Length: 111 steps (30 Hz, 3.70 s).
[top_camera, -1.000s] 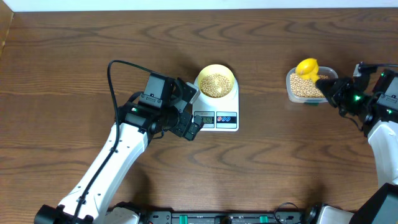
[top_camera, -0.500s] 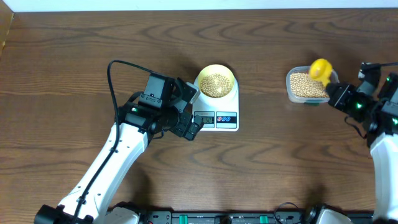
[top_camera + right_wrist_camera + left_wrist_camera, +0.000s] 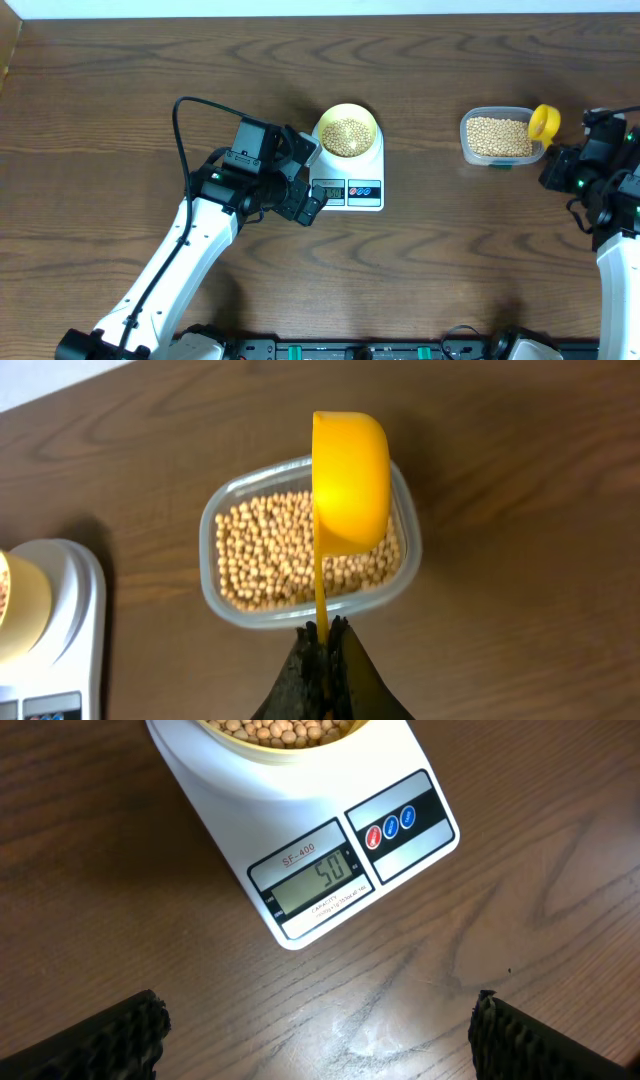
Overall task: Scoop item into bowl and weigh 50g on scale
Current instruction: 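Lower the yellow scoop down into the soybean tub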
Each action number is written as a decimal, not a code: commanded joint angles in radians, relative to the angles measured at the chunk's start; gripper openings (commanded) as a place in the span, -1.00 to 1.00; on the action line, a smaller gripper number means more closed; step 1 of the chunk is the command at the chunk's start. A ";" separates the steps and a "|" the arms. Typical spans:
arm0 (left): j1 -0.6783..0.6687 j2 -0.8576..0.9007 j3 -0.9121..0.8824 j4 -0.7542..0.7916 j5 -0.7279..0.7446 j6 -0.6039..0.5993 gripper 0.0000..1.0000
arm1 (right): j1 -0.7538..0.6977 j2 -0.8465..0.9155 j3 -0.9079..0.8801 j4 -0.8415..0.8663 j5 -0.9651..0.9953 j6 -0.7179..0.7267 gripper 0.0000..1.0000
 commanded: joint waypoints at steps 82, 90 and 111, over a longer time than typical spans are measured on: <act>-0.001 0.004 -0.006 0.001 -0.006 0.013 0.96 | 0.390 0.145 0.007 0.121 0.496 0.994 -0.97; -0.001 0.004 -0.006 0.000 -0.007 0.013 0.96 | 0.388 0.205 0.005 0.153 0.473 1.024 -0.98; -0.001 0.004 -0.006 0.001 -0.006 0.013 0.96 | 0.383 0.209 0.005 0.003 0.463 1.024 0.43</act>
